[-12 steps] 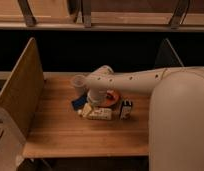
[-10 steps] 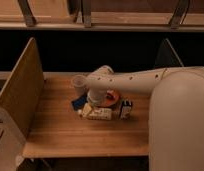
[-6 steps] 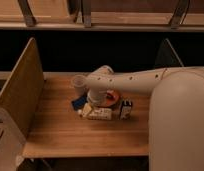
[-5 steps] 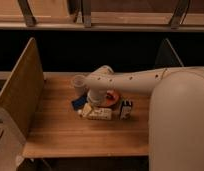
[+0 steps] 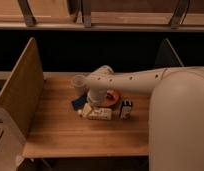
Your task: Knock the eraser over
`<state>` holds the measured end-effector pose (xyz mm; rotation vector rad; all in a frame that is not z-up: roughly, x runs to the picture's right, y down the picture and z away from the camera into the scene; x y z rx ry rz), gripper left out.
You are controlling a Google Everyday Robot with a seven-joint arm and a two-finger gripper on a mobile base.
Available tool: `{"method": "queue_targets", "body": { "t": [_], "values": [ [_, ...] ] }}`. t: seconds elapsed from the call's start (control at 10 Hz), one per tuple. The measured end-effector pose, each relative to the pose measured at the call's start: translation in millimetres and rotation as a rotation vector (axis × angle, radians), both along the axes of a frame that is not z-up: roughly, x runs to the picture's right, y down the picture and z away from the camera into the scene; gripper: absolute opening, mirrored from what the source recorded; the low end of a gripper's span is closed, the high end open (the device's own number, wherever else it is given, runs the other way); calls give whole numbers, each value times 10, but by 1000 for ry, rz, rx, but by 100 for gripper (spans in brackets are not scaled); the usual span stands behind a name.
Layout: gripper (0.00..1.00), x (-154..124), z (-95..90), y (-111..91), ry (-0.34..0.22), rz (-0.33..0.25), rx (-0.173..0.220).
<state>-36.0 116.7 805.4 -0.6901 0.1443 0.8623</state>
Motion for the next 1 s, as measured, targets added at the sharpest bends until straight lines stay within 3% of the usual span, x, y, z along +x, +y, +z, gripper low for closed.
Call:
{"method": "queue_targets", "body": {
  "t": [0.2,0.3,0.9,1.0],
  "values": [
    [79,0,0,0,0,0,0],
    [73,0,0,0,0,0,0],
    [12,7,-4,10,2,-6,0],
    [5,58,-21,79,23,-16,-14]
  ]
}}
